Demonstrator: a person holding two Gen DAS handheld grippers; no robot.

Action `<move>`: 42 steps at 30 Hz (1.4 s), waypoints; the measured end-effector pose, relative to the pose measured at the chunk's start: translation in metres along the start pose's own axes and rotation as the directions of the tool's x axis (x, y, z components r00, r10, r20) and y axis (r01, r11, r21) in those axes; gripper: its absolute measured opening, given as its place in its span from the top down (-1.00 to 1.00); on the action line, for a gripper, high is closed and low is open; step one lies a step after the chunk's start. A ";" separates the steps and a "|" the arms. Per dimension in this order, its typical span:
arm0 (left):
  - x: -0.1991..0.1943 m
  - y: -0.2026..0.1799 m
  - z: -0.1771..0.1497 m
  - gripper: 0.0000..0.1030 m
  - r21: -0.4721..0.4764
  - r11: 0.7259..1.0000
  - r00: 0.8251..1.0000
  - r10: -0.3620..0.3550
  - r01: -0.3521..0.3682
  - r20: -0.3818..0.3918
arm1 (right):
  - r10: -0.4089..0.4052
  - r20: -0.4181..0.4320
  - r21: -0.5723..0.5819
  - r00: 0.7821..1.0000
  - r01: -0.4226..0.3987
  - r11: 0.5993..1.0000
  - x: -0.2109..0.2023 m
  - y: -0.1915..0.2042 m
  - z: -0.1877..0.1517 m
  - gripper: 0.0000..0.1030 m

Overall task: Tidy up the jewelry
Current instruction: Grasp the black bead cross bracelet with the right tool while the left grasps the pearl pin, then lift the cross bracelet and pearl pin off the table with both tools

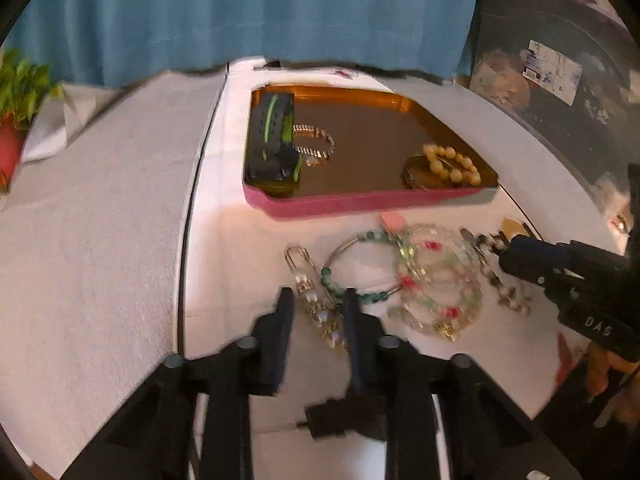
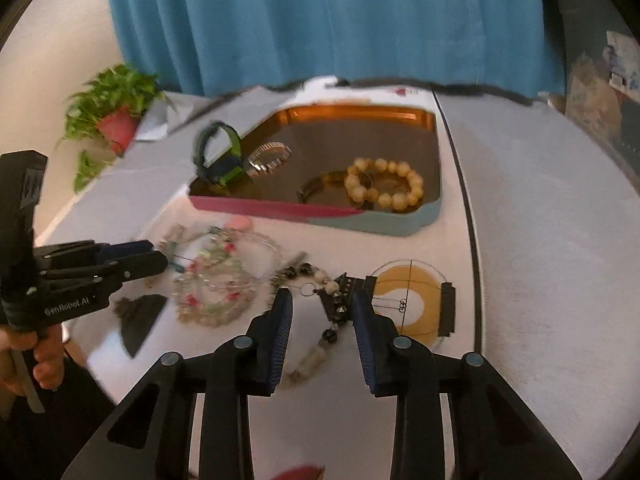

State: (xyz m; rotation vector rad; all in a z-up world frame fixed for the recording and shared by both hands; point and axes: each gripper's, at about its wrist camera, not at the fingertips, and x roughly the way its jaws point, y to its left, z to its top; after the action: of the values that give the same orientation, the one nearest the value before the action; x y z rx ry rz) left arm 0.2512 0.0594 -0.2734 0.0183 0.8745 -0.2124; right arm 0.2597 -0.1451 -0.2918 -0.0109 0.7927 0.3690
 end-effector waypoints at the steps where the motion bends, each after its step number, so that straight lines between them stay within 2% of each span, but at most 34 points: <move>1: 0.000 0.001 0.000 0.82 -0.006 1.000 1.000 -0.004 0.004 0.002 | -0.005 -0.001 -0.001 1.000 0.005 1.000 0.002 0.002 0.001 0.38; 3: -0.003 0.005 -0.003 0.83 -0.031 0.998 0.999 -0.050 0.050 0.010 | -0.030 0.000 -0.026 1.000 0.030 0.999 0.006 0.008 0.003 0.39; 6: -0.016 0.010 -0.007 0.83 -0.049 0.997 0.998 -0.056 0.058 0.030 | -0.125 0.021 -0.097 0.992 0.127 0.987 0.005 0.017 -0.003 0.83; 10: -0.041 0.016 -0.019 0.83 -0.066 0.995 0.997 -0.069 0.071 0.041 | -0.079 0.014 -0.040 0.997 0.080 0.996 -0.009 0.012 -0.013 0.83; 16: -0.039 0.020 -0.042 0.82 -0.090 0.993 0.996 -0.076 0.073 -0.036 | -0.062 0.002 -0.056 0.998 0.062 0.997 -0.032 0.022 -0.033 0.83; 21: -0.035 0.013 -0.040 0.70 -0.056 0.998 1.000 -0.017 0.016 -0.022 | -0.049 0.041 -0.034 0.998 0.050 0.998 -0.032 0.022 -0.034 0.80; 24: -0.033 0.008 -0.039 0.69 -0.025 1.000 1.000 0.013 -0.014 -0.017 | -0.031 0.043 -0.064 0.999 0.033 0.997 -0.021 0.027 -0.031 0.77; 27: -0.030 0.003 -0.037 0.77 0.022 0.999 0.999 0.031 -0.031 -0.018 | -0.038 0.055 -0.105 0.998 0.043 0.994 -0.014 0.033 -0.027 0.74; 29: -0.029 0.001 -0.036 0.81 0.040 0.999 0.999 0.035 -0.034 -0.015 | -0.034 0.057 -0.127 0.998 0.041 0.991 -0.011 0.036 -0.026 0.66; 31: -0.028 0.002 -0.036 0.82 0.041 0.999 1.000 0.026 -0.026 -0.015 | -0.011 0.048 -0.139 0.999 0.017 0.990 -0.010 0.039 -0.025 0.43; 33: -0.026 0.002 -0.035 0.82 0.047 0.999 1.000 0.020 -0.020 -0.010 | -0.001 0.041 -0.142 0.999 0.007 0.990 -0.010 0.042 -0.025 0.31; 35: -0.024 0.002 -0.032 0.82 0.055 0.998 1.000 0.022 -0.022 -0.003 | -0.017 0.047 -0.166 0.999 0.024 0.986 -0.008 0.046 -0.026 0.29; 37: -0.022 0.001 -0.029 0.83 0.051 0.999 1.000 0.020 -0.019 -0.010 | -0.037 0.049 -0.182 0.998 0.045 0.982 -0.006 0.049 -0.025 0.39; 39: -0.021 0.002 -0.027 0.83 0.029 1.000 1.000 0.011 -0.011 -0.018 | -0.061 0.050 -0.172 0.997 0.069 0.983 -0.005 0.047 -0.024 0.85; 42: -0.023 0.006 -0.026 0.83 -0.010 1.000 0.999 -0.011 0.011 -0.032 | -0.042 0.055 -0.114 0.998 0.048 0.992 -0.009 0.040 -0.025 0.85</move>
State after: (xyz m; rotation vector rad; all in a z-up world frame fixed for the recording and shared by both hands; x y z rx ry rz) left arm 0.2180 0.0720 -0.2733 0.0079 0.9080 -0.2184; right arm 0.2236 -0.1140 -0.2980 -0.1261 0.7170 0.3704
